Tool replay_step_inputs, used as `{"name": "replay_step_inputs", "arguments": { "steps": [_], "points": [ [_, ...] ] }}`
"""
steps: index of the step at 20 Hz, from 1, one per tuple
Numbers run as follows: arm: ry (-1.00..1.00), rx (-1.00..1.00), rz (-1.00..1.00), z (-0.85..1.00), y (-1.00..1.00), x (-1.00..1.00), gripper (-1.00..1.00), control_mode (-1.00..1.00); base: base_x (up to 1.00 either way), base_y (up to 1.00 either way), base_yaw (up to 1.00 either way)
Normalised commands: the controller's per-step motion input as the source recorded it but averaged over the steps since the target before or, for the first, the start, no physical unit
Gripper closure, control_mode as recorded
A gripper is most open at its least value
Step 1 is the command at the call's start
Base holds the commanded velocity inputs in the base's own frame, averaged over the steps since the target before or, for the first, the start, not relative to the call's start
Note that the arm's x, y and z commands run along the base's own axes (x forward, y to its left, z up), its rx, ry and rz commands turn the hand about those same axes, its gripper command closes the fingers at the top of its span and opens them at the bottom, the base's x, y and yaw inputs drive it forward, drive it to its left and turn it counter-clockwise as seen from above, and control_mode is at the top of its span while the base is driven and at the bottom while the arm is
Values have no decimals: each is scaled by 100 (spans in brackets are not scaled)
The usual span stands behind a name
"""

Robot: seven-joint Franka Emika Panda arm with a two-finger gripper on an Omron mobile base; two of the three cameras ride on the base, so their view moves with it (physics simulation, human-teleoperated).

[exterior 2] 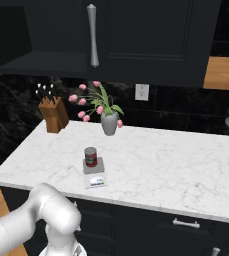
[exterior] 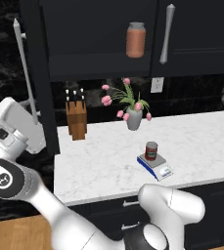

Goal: Pick the canned food and place it on the digital scale for weighing, and close the cabinet.

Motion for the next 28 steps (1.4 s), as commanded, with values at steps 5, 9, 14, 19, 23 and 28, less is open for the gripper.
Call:
{"name": "replay_step_inputs", "arguments": {
  "steps": [5, 9, 14, 19, 23, 28],
  "points": [
    [-27, 0, -21, 96, -94, -3, -100, -100, 0, 0, 0],
    [-23, 2, -14, 100, -86, -13, -100, -100, 0, 0, 0],
    [-8, 2, -10, 100, -79, -10, -100, -100, 0, 0, 0],
    [4, 7, -7, 100, -85, -3, -100, -100, 0, 0, 0],
    [18, 10, -5, 100, -81, -3, -100, -100, 0, 0, 0],
    [34, 8, -4, 85, -77, 1, -100, -100, 0, 0, 0]
  ]
}}
